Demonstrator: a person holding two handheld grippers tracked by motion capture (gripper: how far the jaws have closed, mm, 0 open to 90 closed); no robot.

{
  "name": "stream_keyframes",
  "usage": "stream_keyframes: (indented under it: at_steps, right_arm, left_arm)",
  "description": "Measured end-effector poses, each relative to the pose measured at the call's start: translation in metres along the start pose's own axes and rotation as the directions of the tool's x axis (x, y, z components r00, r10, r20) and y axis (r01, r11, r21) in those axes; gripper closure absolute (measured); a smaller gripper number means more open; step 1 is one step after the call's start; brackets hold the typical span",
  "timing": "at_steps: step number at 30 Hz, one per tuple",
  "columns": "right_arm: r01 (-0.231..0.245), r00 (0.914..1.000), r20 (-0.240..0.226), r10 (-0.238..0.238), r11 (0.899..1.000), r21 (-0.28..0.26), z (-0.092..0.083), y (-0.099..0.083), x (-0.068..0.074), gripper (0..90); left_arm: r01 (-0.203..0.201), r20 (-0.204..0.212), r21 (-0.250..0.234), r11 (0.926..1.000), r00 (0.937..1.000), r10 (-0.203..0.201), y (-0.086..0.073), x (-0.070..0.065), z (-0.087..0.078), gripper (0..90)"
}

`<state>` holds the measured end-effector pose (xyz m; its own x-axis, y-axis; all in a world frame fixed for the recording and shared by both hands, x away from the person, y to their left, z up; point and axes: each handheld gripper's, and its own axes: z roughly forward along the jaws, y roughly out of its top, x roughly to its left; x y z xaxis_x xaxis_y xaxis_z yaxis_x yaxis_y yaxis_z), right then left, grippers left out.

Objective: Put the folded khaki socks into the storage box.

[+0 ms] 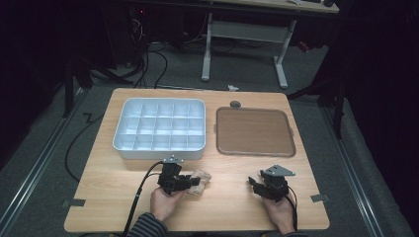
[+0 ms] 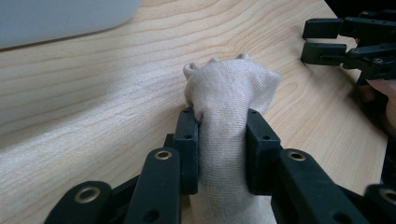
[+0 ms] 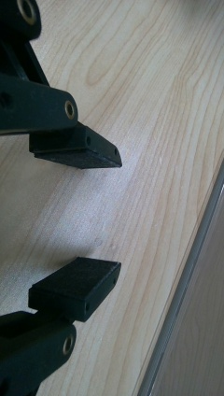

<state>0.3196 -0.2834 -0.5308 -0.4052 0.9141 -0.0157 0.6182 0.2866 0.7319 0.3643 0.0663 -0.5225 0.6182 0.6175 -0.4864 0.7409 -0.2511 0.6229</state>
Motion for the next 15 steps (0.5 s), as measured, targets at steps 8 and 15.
stream_keyframes:
  at_steps: [8, 15]
  right_arm:
    - [-0.006, 1.0, -0.008, 0.006, 1.0, -0.002, 0.0, 0.0, -0.001, 43.2]
    - [-0.007, 0.9999, -0.01, 0.007, 1.0, -0.002, 0.0, 0.0, -0.001, 42.9]
  left_arm:
    - [-0.008, -0.003, -0.016, 0.9998, 1.0, 0.008, 0.001, -0.002, -0.009, 71.6]
    - [-0.01, -0.006, -0.032, 0.9994, 0.9999, 0.01, 0.001, 0.0, -0.016, 72.8]
